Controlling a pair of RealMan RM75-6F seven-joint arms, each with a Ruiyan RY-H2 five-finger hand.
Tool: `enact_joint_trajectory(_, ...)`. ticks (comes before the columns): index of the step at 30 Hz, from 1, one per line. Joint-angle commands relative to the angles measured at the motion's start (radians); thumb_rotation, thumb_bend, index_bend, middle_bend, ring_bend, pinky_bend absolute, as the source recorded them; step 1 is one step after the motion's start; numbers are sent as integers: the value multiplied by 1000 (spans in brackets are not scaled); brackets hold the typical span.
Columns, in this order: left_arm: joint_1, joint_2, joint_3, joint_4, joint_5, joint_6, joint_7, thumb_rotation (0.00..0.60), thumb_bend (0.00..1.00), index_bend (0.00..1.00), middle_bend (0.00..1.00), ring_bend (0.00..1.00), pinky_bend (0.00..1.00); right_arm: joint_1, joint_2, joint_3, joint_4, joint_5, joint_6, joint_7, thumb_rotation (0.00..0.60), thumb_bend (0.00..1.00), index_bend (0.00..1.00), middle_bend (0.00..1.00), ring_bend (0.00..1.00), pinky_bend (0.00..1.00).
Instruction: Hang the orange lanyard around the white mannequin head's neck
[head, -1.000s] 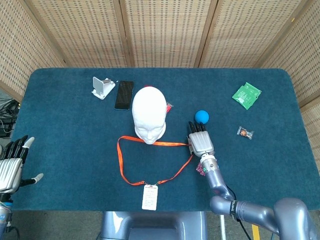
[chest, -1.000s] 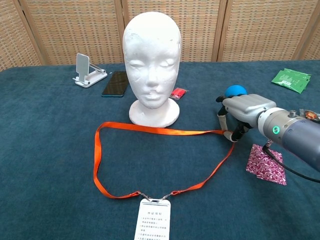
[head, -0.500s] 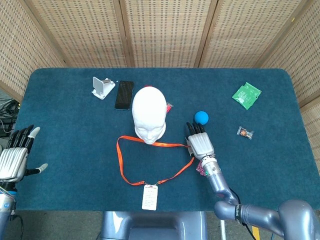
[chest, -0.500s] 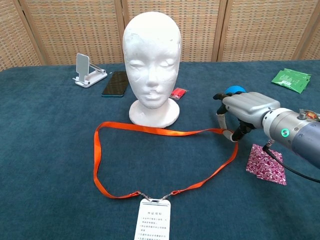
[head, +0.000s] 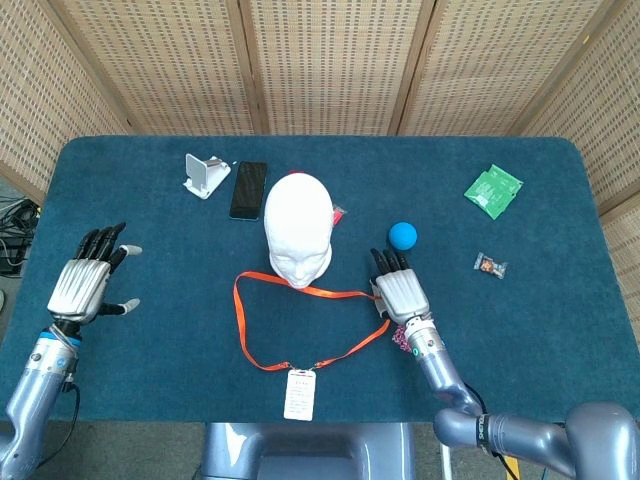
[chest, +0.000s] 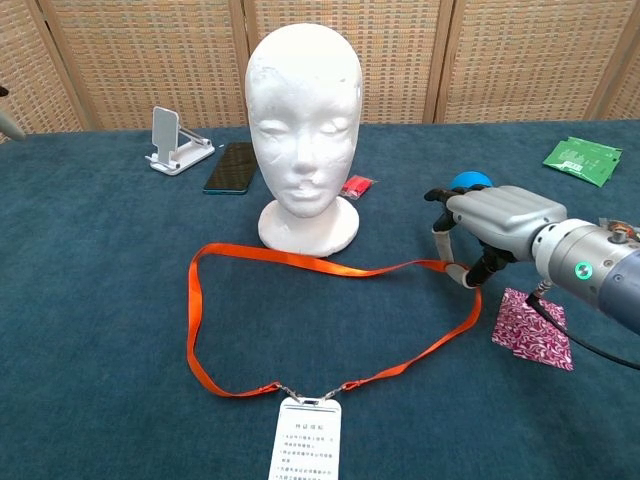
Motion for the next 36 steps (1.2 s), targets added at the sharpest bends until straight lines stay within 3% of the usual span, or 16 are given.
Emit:
enact_joint_trajectory(1, -129, -121, -32, 125, 5, -128, -38, 600, 172, 342, 0, 0, 0, -3, 11, 6, -20, -1, -3, 13, 600, 647, 675, 0, 0, 0)
enact_joint_trajectory(8, -237, -258, -43, 239, -29, -218, -16, 600, 263, 390, 0, 0, 0, -1, 24, 18, -46, 2, -15, 28, 600, 648, 680, 0, 0, 0)
enact_joint_trajectory(14, -305, -362, -49, 338, -45, -259, -30, 600, 276, 424, 0, 0, 0, 1, 31, 26, -39, 4, -36, 63, 600, 648, 685, 0, 0, 0)
enact_joint_trajectory(21, -360, -432, -44, 413, -86, -308, 29, 600, 287, 439, 0, 0, 0, -3, 34, 26, -28, -4, -51, 106, 600, 648, 686, 0, 0, 0)
enact_joint_trajectory(25, -380, -477, -38, 465, -89, -324, 6, 600, 336, 444, 0, 0, 0, -5, 33, 23, -16, -14, -58, 127, 600, 648, 687, 0, 0, 0)
enact_joint_trajectory(36, -426, -557, -29, 582, -108, -374, -24, 600, 343, 465, 0, 0, 0, 0, 16, 21, 18, -26, -71, 149, 600, 648, 690, 0, 0, 0)
